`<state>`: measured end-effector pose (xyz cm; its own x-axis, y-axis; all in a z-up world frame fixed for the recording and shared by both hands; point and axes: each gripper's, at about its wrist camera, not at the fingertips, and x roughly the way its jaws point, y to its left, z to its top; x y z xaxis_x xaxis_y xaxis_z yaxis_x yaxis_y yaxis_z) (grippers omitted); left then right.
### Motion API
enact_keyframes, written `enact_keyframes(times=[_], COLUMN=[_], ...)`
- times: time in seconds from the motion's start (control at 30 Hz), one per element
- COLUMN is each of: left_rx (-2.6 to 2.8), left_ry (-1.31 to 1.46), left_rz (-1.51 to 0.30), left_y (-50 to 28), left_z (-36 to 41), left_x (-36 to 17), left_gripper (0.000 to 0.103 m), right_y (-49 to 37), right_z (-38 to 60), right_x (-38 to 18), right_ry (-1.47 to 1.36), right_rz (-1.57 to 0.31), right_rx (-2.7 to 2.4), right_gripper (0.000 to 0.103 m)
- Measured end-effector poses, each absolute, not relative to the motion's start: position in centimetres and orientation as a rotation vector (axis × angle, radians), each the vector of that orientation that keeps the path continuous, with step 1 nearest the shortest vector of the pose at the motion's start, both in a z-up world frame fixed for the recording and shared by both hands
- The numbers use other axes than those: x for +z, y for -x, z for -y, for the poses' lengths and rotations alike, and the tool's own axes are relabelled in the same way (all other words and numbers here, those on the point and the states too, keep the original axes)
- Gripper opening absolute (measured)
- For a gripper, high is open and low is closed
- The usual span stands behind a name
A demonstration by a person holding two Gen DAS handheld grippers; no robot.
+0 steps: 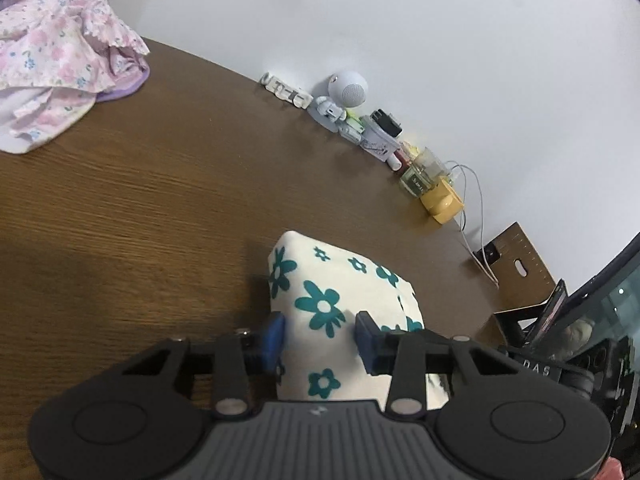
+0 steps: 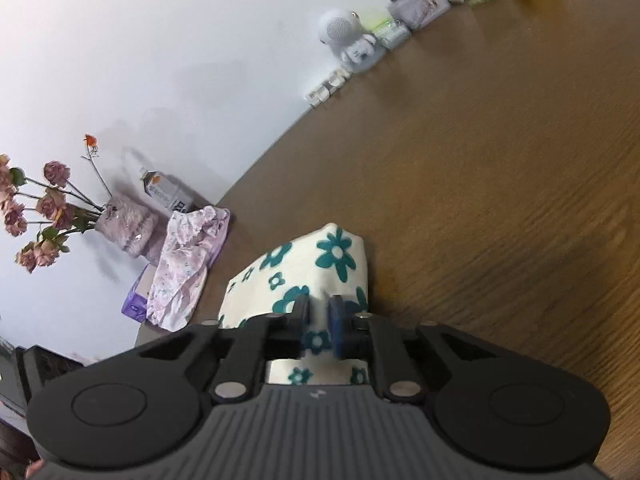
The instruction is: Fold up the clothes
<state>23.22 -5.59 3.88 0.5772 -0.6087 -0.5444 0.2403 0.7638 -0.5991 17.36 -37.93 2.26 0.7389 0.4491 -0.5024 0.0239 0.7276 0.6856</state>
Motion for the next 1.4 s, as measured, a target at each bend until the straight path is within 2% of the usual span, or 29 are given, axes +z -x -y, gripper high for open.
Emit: enact_keyframes(times=[0.03, 0.1, 0.13, 0.17, 0.2, 0.23, 0.27, 0.33, 0.37, 0.4, 0.47, 0.5, 0.53, 0.57, 0.63, 0.7, 0.77, 0.83, 0.9, 0.93, 0.97, 1.0, 1.03, 1.1, 1.13, 1.17, 1.27, 1.37, 1.4], left_rx=[-0.521, -0.511, -0.510, -0.512, -0.514, -0.517, -0.519, -0.506, -0.497, -0.491, -0.494, -0.505, -0.509, -0.514, -0.511, -0.506, -0.511, -0.520, -0.529, -0.534, -0.535, -0.531, -0.525, -0.529, -0.542, -0.561, -0.569, -0.565, -0.572], left_ry=[0.501, 0.501, 0.494, 0.490, 0.494, 0.498, 0.503, 0.508, 0.510, 0.509, 0.496, 0.491, 0.489, 0.487, 0.493, 0.501, 0.502, 0.508, 0.513, 0.516, 0.523, 0.538, 0.545, 0.534, 0.533, 0.535, 0.499, 0.527, 0.523], left_rz=[-0.809, -0.806, -0.805, -0.810, -0.815, -0.820, -0.825, -0.831, -0.833, -0.830, -0.815, -0.817, -0.818, -0.818, -0.819, -0.824, -0.821, -0.828, -0.835, -0.838, -0.843, -0.850, -0.851, -0.853, -0.861, -0.872, -0.851, -0.853, -0.852], left_y=[-22.8, -22.0, -21.6, -21.5, -21.6, -21.7, -21.8, -21.3, -21.0, -20.6, -19.7, -19.5, -19.4, -19.3, -19.0, -18.4, -17.8, -17.6, -17.3, -17.2, -17.1, -16.9, -16.8, -16.6, -16.7, -16.7, -16.3, -16.3, -16.3], left_z=[5.2, 4.7, 4.7, 4.9, 5.0, 5.2, 5.4, 5.1, 4.9, 4.7, 4.7, 4.9, 5.2, 5.4, 5.3, 4.7, 4.2, 4.2, 4.2, 4.2, 4.0, 3.6, 3.2, 3.3, 3.5, 3.8, 4.1, 3.2, 3.3], left_x=[4.2, 4.5, 4.4, 4.2, 4.0, 3.8, 3.5, 3.7, 3.9, 4.1, 4.1, 4.0, 3.8, 3.6, 3.7, 3.9, 3.9, 3.6, 3.3, 3.2, 3.1, 3.1, 3.1, 2.9, 2.7, 2.5, 2.9, 3.0, 3.0], left_gripper=[0.040, 0.059, 0.058, 0.050, 0.038, 0.038, 0.038, 0.042, 0.052, 0.056, 0.050, 0.034, 0.031, 0.031, 0.034, 0.050, 0.048, 0.030, 0.030, 0.030, 0.038, 0.056, 0.061, 0.053, 0.043, 0.030, 0.030, 0.042, 0.037], right_y=[-16.9, -15.8, -15.1, -14.5, -14.4, -14.4, -14.6, -14.1, -13.7, -13.2, -12.0, -11.5, -10.9, -11.0, -10.9, -10.3, -9.3, -8.7, -9.0, -9.1, -8.9, -8.7, -8.5, -8.0, -8.0, -8.1, -8.4, -8.1, -8.0], right_z=[38.0, 38.1, 38.0, 37.8, 37.5, 37.2, 36.9, 36.9, 37.0, 37.0, 37.1, 37.1, 37.1, 36.9, 36.6, 36.9, 37.2, 37.2, 36.7, 36.4, 36.5, 36.6, 37.0, 37.6, 37.4, 37.2, 36.0, 36.5, 36.6], right_x=[2.5, 3.0, 3.2, 3.4, 3.2, 2.9, 2.5, 2.5, 2.8, 2.9, 3.2, 3.3, 3.5, 3.2, 2.8, 3.0, 3.4, 3.4, 2.6, 2.3, 2.3, 2.3, 2.4, 2.4, 2.3, 2.2, 1.7, 2.1, 2.2], right_ry=[-0.723, -0.707, -0.696, -0.684, -0.674, -0.675, -0.675, -0.678, -0.681, -0.676, -0.662, -0.656, -0.649, -0.651, -0.658, -0.663, -0.651, -0.644, -0.659, -0.662, -0.672, -0.681, -0.704, -0.723, -0.724, -0.723, -0.697, -0.707, -0.706], right_rz=[-0.710, -0.709, -0.711, -0.712, -0.726, -0.737, -0.745, -0.734, -0.728, -0.726, -0.723, -0.721, -0.720, -0.728, -0.734, -0.726, -0.722, -0.730, -0.753, -0.759, -0.757, -0.754, -0.752, -0.745, -0.753, -0.761, -0.781, -0.771, -0.771], right_rx=[0.257, 0.261, 0.266, 0.271, 0.270, 0.273, 0.276, 0.270, 0.271, 0.269, 0.264, 0.261, 0.259, 0.261, 0.261, 0.258, 0.253, 0.251, 0.262, 0.264, 0.273, 0.282, 0.289, 0.282, 0.286, 0.290, 0.296, 0.304, 0.304], right_gripper=[0.014, 0.026, 0.040, 0.041, 0.040, 0.022, 0.020, 0.021, 0.026, 0.029, 0.036, 0.035, 0.027, 0.016, 0.016, 0.023, 0.030, 0.030, 0.016, 0.016, 0.016, 0.017, 0.022, 0.034, 0.034, 0.022, 0.017, 0.022, 0.022])
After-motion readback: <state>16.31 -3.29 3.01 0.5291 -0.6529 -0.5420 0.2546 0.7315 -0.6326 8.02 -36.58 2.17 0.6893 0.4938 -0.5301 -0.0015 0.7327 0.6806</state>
